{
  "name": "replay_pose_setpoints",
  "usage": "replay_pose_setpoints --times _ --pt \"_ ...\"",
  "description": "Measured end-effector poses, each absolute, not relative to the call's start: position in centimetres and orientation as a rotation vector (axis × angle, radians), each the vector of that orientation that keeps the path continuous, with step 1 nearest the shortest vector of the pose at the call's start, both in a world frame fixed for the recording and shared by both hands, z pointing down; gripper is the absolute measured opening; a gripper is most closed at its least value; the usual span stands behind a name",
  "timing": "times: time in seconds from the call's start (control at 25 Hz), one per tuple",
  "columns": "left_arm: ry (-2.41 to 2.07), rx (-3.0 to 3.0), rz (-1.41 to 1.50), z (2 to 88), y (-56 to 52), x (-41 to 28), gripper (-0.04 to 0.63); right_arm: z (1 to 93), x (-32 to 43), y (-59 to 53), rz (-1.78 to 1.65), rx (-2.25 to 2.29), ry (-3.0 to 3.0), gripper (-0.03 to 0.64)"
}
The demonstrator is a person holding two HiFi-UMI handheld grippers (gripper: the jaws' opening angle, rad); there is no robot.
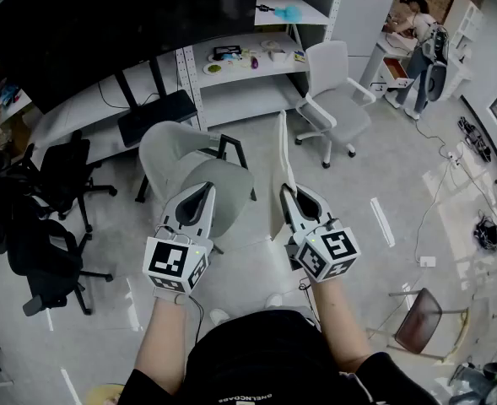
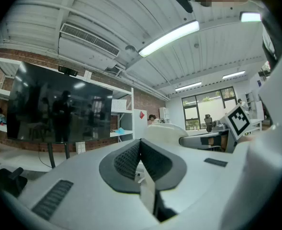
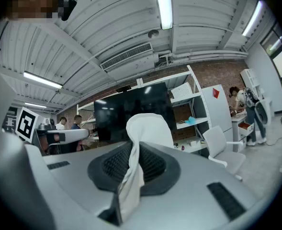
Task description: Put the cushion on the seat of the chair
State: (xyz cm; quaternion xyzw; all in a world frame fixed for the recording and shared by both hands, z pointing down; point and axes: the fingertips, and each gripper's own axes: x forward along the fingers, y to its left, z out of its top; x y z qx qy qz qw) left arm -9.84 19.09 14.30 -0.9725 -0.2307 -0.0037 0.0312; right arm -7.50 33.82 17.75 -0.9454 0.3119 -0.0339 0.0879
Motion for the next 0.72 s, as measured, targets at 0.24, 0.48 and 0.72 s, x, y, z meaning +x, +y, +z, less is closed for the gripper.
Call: replay_pose_setpoints --times 0.24,0.48,0.72 --pt "-0.731 -3.063 -0.038 15.1 21.1 -10.2 0.012 17.8 -7.6 36.4 -0.095 -2.803 0.914 0.044" --pt "-0.728 -3.064 -0.067 15.9 23.0 -10.1 0.012 18.4 -7.7 38.4 -0.098 -2.795 0.931 0.044" --pt "-0.707 -3.062 -0.091 16.5 25.9 -9.2 0.012 18.6 -7.0 40.6 -0.096 -2.814 0.983 0.043"
